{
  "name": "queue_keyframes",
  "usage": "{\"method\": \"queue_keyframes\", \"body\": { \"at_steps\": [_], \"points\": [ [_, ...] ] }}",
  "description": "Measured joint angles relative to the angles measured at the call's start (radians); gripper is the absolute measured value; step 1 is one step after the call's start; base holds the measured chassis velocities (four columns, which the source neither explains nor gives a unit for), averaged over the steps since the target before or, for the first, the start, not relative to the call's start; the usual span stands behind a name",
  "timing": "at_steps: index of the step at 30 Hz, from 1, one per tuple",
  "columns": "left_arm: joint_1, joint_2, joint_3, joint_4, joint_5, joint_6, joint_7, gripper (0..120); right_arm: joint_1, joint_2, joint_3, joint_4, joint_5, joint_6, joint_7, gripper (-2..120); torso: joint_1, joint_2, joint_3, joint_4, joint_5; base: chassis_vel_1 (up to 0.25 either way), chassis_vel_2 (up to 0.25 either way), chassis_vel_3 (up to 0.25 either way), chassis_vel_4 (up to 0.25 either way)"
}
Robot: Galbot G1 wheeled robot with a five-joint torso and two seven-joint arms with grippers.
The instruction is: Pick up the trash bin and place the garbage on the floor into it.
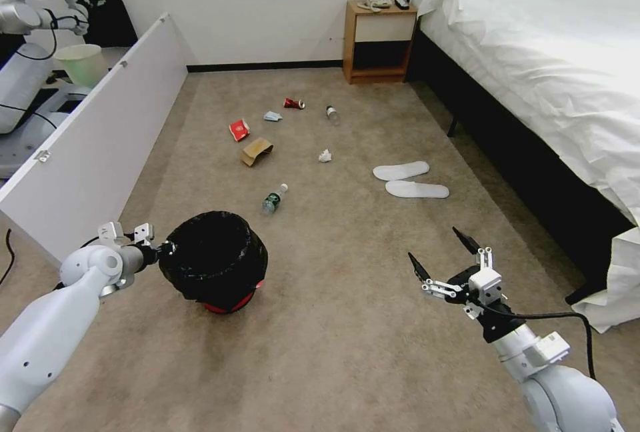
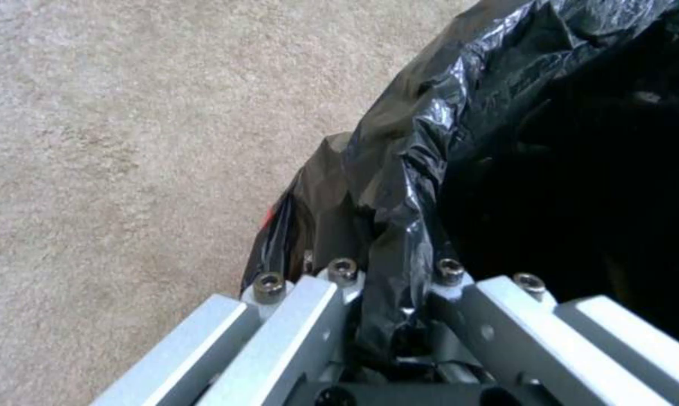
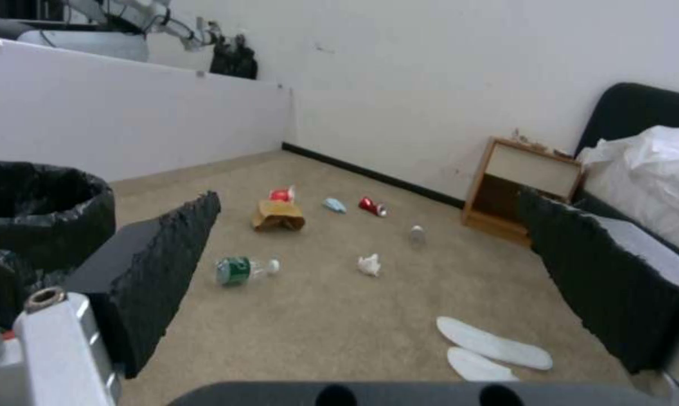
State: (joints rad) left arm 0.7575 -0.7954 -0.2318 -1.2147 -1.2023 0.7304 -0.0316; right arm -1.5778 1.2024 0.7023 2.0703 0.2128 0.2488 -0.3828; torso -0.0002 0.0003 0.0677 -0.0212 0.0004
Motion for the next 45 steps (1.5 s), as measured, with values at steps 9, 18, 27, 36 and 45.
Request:
{"method": "queue_keyframes", "body": {
  "at_steps": [9,18,27,36,45],
  "points": [
    [0.115,0.048,-0.099,-0.053,0.054,0.000,0.096,1,-0.018,0.000,0.026,0.033,0.007,0.000,0.018,100,0.000,-0.001,0.001,0.0005,-0.0025,0.000,0.000,0.000,0.000],
    [0.283,0.103,-0.222,-0.209,0.069,-0.007,0.142,0,-0.030,-0.030,0.059,0.070,0.028,0.000,0.039,100,0.000,-0.001,0.001,-0.0008,-0.0041,0.000,0.000,0.000,0.000],
    [0.461,0.165,-0.357,-0.391,0.055,-0.027,0.152,0,-0.030,-0.026,0.046,0.091,0.031,-0.010,0.045,100,0.000,-0.001,0.000,0.0008,-0.0010,0.000,0.000,0.000,0.000],
    [0.555,0.147,-0.388,-0.549,0.045,-0.043,0.107,0,-0.072,-0.035,0.066,0.099,0.031,0.016,0.033,100,0.000,-0.001,0.000,0.0001,-0.0005,0.000,0.000,0.000,0.000],
    [0.572,0.169,-0.396,-0.655,-0.001,-0.054,0.048,0,-0.090,-0.023,0.072,0.125,0.029,0.031,0.029,100,0.000,0.000,0.000,0.0006,-0.0003,0.000,0.000,0.000,0.000]
  ]
}}
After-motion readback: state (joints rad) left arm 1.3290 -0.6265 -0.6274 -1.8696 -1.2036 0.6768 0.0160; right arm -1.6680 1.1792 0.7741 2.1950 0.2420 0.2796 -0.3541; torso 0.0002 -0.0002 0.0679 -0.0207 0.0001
